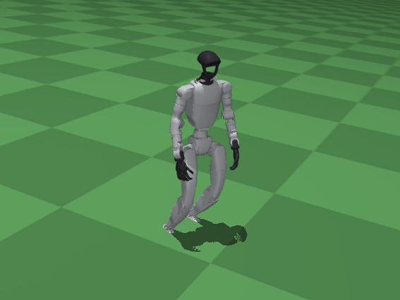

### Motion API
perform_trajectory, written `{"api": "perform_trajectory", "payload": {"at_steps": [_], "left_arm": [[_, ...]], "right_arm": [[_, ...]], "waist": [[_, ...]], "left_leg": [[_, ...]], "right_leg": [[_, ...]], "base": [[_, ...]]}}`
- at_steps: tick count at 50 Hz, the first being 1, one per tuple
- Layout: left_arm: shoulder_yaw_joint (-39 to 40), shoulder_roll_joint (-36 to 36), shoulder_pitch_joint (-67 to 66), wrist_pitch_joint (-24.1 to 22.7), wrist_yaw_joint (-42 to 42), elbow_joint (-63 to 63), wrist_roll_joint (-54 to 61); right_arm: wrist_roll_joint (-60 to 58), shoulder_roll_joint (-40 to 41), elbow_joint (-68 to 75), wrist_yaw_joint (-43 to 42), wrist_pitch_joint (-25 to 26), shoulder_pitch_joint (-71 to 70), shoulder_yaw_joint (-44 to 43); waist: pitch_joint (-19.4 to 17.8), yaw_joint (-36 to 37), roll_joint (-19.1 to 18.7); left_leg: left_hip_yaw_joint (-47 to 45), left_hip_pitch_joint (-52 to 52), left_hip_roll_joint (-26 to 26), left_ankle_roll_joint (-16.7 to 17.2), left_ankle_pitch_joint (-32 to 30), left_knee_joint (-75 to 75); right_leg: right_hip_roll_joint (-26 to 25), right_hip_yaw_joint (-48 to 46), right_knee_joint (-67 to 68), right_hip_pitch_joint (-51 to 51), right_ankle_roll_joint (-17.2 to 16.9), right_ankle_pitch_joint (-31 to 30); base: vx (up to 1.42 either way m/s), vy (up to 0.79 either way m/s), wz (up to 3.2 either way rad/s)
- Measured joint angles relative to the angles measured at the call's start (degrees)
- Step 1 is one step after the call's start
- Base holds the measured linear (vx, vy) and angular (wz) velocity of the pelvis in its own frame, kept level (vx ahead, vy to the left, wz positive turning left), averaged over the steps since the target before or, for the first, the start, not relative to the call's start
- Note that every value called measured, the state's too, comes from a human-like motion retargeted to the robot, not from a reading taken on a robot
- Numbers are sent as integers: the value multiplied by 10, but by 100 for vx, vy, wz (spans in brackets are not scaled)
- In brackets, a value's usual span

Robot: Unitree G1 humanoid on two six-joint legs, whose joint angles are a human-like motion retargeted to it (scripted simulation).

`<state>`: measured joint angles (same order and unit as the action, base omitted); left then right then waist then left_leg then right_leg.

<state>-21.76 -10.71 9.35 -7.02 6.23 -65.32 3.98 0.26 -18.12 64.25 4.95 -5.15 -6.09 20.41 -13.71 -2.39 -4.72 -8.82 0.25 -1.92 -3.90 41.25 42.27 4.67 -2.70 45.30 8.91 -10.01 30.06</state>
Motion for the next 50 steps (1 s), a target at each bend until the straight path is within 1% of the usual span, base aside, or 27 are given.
{"api": "perform_trajectory", "payload": {"at_steps": [2, 4, 6, 8, 10, 12, 13, 15, 20, 22, 24, 25, 27, 28, 30, 32, 33, 35, 37, 38, 39, 40, 43, 45, 46, 48, 50], "left_arm": [[-7, 3, -9, 0, 0, -1, -3], [-10, 4, -11, 0, -2, 1, -5], [-15, 7, -18, -1, -4, 5, -4], [-17, 5, -16, 1, -11, 20, 0], [-17, 6, -18, -2, -19, 35, 6], [-17, 0, -12, -6, -34, 65, 16], [-16, -6, -6, -3, -44, 90, 23], [-14, -9, -2, -11, -62, 121, 32], [-5, -35, -1, -24, -120, 203, 66], [1, -37, -12, -22, -134, 188, 75], [16, -35, -33, -12, -141, 139, 74], [26, -33, -45, -5, -142, 105, 70], [61, -29, -80, 15, -136, 24, 56], [81, -29, -98, 25, -129, -14, 51], [118, -31, -139, 41, -115, -75, 42], [139, -36, -187, 44, -99, -107, 34], [147, -36, -209, 43, -92, -118, 33], [159, -32, -240, 40, -85, -129, 46], [165, -21, -247, 41, -94, -115, 83], [165, -18, -240, 40, -104, -97, 107], [163, -18, -225, 38, -117, -72, 133], [161, -20, -205, 36, -132, -43, 161], [137, -39, -117, 1, -192, 105, 219], [120, -54, -54, -36, -224, 245, 239], [112, -61, -28, -55, -231, 318, 243], [94, -71, 15, -87, -237, 446, 254], [71, -73, 36, -103, -226, 533, 266]], "right_arm": [[-7, -2, -2, -6, -3, 1, 7], [-15, -8, -3, -14, -5, -3, 11], [-18, -9, -3, -21, -6, 1, 14], [-17, -11, -2, -31, -7, -2, 13], [-15, -10, 0, -39, -7, 7, 12], [-7, -9, 1, -47, -7, 15, 8], [-2, -9, 0, -51, -6, 16, 4], [6, -7, 1, -58, -7, 31, -1], [39, -1, -26, -67, -13, 66, -17], [54, 2, -51, -69, -17, 74, -20], [72, 5, -93, -78, -25, 77, -22], [82, 6, -122, -85, -28, 77, -22], [105, -7, -219, -113, -41, 66, -31], [115, -21, -281, -130, -49, 55, -41], [131, -54, -413, -168, -64, 33, -74], [140, -74, -515, -201, -77, 25, -106], [142, -78, -548, -212, -82, 28, -115], [139, -78, -570, -220, -84, 39, -112], [122, -66, -524, -212, -69, 46, -83], [111, -58, -480, -206, -58, 45, -67], [100, -48, -423, -200, -46, 40, -51], [89, -37, -358, -192, -34, 32, -37], [41, 12, -117, -164, 4, 0, 6], [11, 34, -1, -145, 19, -4, 20], [8, 37, 24, -141, 20, 5, 19], [12, 39, 48, -139, 22, 30, 12], [35, 39, 46, -142, 22, 62, -2]], "waist": [[-8, -5, 7], [0, -11, 20], [-12, -16, 27], [-2, -24, 43], [-9, -28, 57], [-15, -33, 69], [-10, -37, 79], [-17, -42, 97], [-15, -43, 133], [-13, -39, 145], [-12, -30, 151], [-12, -23, 147], [-19, -3, 121], [-22, 4, 111], [-21, 17, 102], [-7, 27, 109], [3, 29, 116], [24, 29, 132], [38, 20, 154], [41, 14, 167], [41, 10, 176], [39, 6, 185], [22, -10, 187], [6, -25, 175], [0, -33, 165], [-6, -49, 142], [-4, -58, 112]], "left_leg": [[-4, -4, 7, -2, -1, 18], [-4, -9, 33, -11, -10, -2], [-7, -14, 40, -13, -4, 23], [-3, -16, 73, -23, -15, -11], [-6, -20, 87, -25, -14, 4], [-3, -20, 102, -28, -8, 9], [3, -16, 120, -32, -19, -21], [7, -19, 134, -31, -17, -4], [20, -7, 149, -23, -43, -19], [9, -18, 137, -15, -50, 25], [-1, -50, 107, 7, -71, 119], [-4, -75, 82, 25, -88, 186], [15, -160, 27, 74, -110, 355], [13, -204, -9, 83, -128, 431], [9, -299, -63, 84, -161, 536], [-2, -368, -81, 69, -178, 543], [-10, -388, -76, 64, -187, 520], [-29, -399, -46, 63, -215, 445], [-46, -379, 9, 67, -251, 363], [-48, -360, 39, 65, -258, 324], [-43, -332, 68, 58, -255, 288], [-35, -301, 95, 47, -247, 252], [14, -189, 144, 17, -167, 181], [46, -122, 149, 11, -129, 165], [55, -99, 137, 13, -125, 173], [59, -67, 98, 25, -150, 208], [59, -66, 49, 58, -236, 276]], "right_leg": [[13, 5, 36, 13, -1, 3], [36, 10, 57, 35, -5, 9], [48, 15, 99, 47, -2, 16], [78, 15, 135, 75, 4, 36], [105, 8, 191, 89, 20, 50], [134, -3, 254, 107, 29, 28], [152, -2, 283, 129, 29, 12], [169, 2, 341, 142, 27, -6], [165, -5, 413, 159, 12, -45], [156, -19, 406, 134, 15, -34], [128, -35, 376, 95, 33, 3], [103, -45, 354, 71, 49, 30], [28, -56, 308, 31, 103, 106], [-4, -55, 290, 18, 124, 131], [-57, -40, 258, 4, 151, 159], [-74, -19, 227, -10, 141, 120], [-77, -7, 215, -16, 125, 80], [-72, 16, 225, -12, 69, -50], [-47, 28, 309, 22, 18, -205], [-30, 30, 362, 43, 1, -262], [-8, 26, 418, 67, -5, -296], [15, 20, 475, 93, -4, -317], [80, 8, 589, 185, 23, -274], [107, 2, 594, 243, 32, -248], [111, -2, 572, 265, 29, -249], [109, -15, 514, 298, 16, -268], [92, -34, 449, 312, -5, -308]], "base": [[-5, 11, 8], [-1, 10, 14], [-5, 6, 10], [9, 7, 27], [3, 2, 9], [10, 1, 20], [15, 0, 38], [12, -3, 35], [17, -9, 23], [18, -18, -2], [18, -22, -35], [20, -22, -78], [25, -19, -106], [34, -17, -102], [43, -15, -84], [57, -11, -36], [65, -7, 6], [69, -4, 33], [72, -4, 41], [76, -4, 38], [80, -5, 35], [83, -4, 32], [88, -4, 41], [92, -10, 57], [92, -15, 56], [89, -21, 50], [82, -27, 41]]}}
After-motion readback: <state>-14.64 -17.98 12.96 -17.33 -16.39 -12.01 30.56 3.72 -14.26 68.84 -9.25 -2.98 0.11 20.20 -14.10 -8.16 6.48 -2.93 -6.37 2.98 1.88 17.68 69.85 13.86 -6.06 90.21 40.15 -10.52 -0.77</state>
